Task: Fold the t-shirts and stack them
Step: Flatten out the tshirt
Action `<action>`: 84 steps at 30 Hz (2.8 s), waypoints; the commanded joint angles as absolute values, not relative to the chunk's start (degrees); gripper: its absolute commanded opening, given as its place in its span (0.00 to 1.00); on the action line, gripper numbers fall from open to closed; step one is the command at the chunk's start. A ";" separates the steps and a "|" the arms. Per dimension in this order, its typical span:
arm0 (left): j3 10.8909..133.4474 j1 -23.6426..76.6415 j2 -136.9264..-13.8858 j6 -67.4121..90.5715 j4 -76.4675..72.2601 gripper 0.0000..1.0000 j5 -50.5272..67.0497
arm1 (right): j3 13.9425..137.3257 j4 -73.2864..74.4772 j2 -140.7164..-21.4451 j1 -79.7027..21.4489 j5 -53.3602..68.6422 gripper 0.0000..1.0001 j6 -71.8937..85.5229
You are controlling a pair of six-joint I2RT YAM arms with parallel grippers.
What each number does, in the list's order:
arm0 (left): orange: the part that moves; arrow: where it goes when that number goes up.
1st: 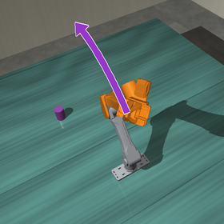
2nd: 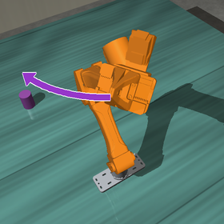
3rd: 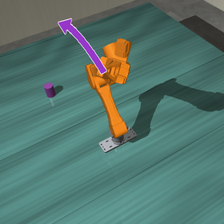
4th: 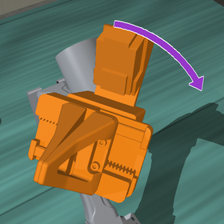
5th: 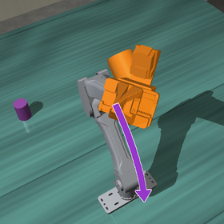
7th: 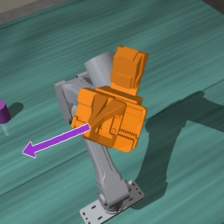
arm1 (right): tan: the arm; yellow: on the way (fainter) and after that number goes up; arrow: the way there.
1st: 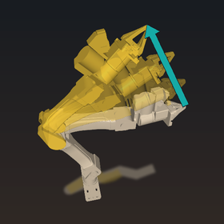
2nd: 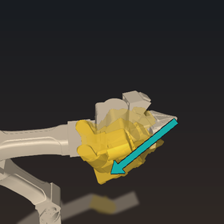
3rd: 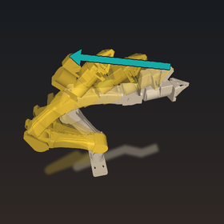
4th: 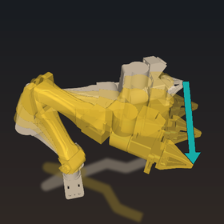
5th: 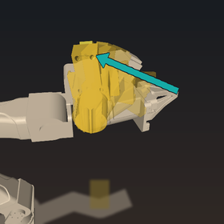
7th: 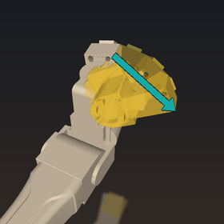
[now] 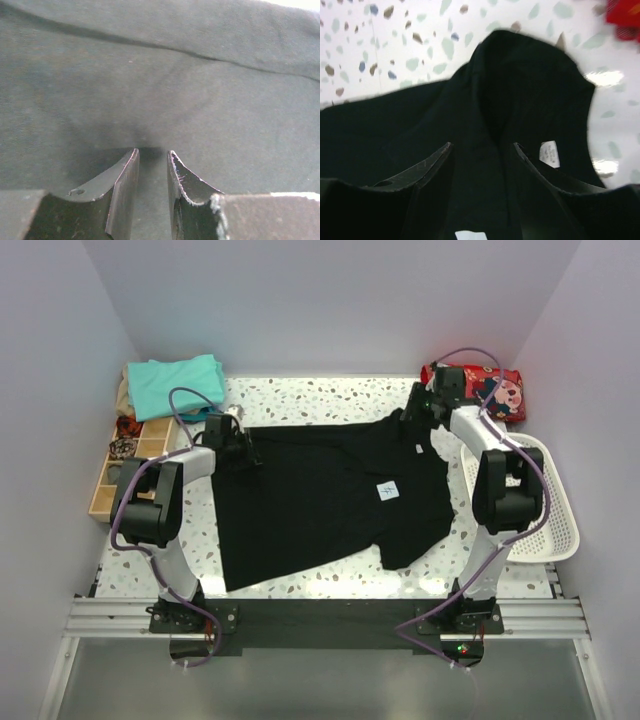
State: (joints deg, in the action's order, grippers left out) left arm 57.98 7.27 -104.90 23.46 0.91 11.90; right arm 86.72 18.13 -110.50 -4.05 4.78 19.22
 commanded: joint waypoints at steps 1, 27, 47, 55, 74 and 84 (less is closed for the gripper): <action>57.92 8.00 -105.03 24.00 -1.85 0.34 14.15 | 83.86 18.19 -112.94 -3.96 17.40 0.51 21.62; 59.32 8.00 -106.61 23.55 -1.06 0.34 14.59 | 78.75 25.23 -115.58 -3.96 15.82 0.44 21.44; 59.41 8.00 -107.23 23.55 -1.05 0.34 15.03 | 79.11 25.23 -115.06 -3.96 14.50 0.00 19.78; 59.33 8.00 -107.31 23.55 -1.23 0.34 15.29 | 78.32 26.90 -111.89 -3.96 10.73 0.38 18.72; 59.24 8.00 -107.58 23.56 -1.41 0.34 15.91 | 70.75 21.09 -109.60 -3.96 16.00 0.25 20.92; 59.24 8.00 -107.23 23.55 -1.58 0.34 16.00 | 70.49 19.78 -107.24 -3.96 16.44 0.00 20.74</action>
